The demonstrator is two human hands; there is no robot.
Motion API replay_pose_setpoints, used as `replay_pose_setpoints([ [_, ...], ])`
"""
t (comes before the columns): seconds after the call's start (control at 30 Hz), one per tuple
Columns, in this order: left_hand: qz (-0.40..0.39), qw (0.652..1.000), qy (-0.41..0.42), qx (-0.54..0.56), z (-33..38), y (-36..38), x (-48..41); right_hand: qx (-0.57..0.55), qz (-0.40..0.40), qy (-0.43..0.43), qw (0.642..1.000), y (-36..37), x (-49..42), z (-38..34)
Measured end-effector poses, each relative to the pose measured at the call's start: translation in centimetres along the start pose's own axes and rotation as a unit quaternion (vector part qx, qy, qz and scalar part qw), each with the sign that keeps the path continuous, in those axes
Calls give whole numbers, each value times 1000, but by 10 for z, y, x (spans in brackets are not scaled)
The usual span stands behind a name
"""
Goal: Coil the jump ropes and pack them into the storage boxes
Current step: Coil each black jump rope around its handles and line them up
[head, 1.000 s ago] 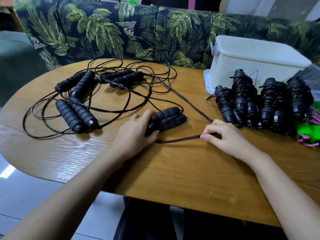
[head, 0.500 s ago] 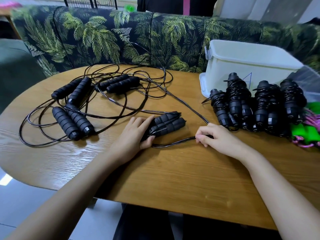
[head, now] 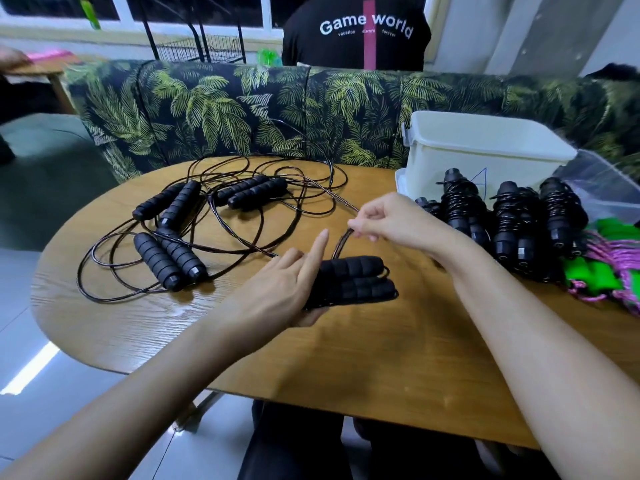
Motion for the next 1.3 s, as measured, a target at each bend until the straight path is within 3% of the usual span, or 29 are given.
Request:
replay_pose_setpoints([
  [0.33, -13, 986, -153, -64, -31, -1, -21, 108, 132, -34, 985, 18, 55, -58],
  [0.47, -34, 978, -202, -44, -41, -1, -18, -4, 198, -50, 979, 24, 78, -36],
  [0.57, 5, 978, -209, -22, -42, -4, -19, -110, 216, -53, 969, 32, 91, -23],
  [0.67, 43, 978, -206, -11, -39, -6, -20, -192, 207, -45, 958, 41, 97, -13],
  [0.83, 74, 960, -196, 188, -31, -5, -12, -354, 123, 21, 927, 58, 87, 15],
  [0.93, 59, 946, -163, 272, -21, -9, -13, -390, 99, 22, 915, 60, 78, 19],
  [1.13, -5, 973, -106, 203, -5, -17, -17, -433, 118, -26, 893, 60, 77, 15],
  [1.3, 18, 976, -143, 161, -4, -23, -26, -375, 149, -22, 914, 61, 79, 20],
])
Point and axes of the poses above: each hand's wrist, its own x-axis away from the middle knuckle, its own y-axis out of the palm, z = x × y, the point moved 10 cm from there along -x, towards the middle knuckle, and after that the axes turned 2 degrees about -x, right-handed, at the moved point
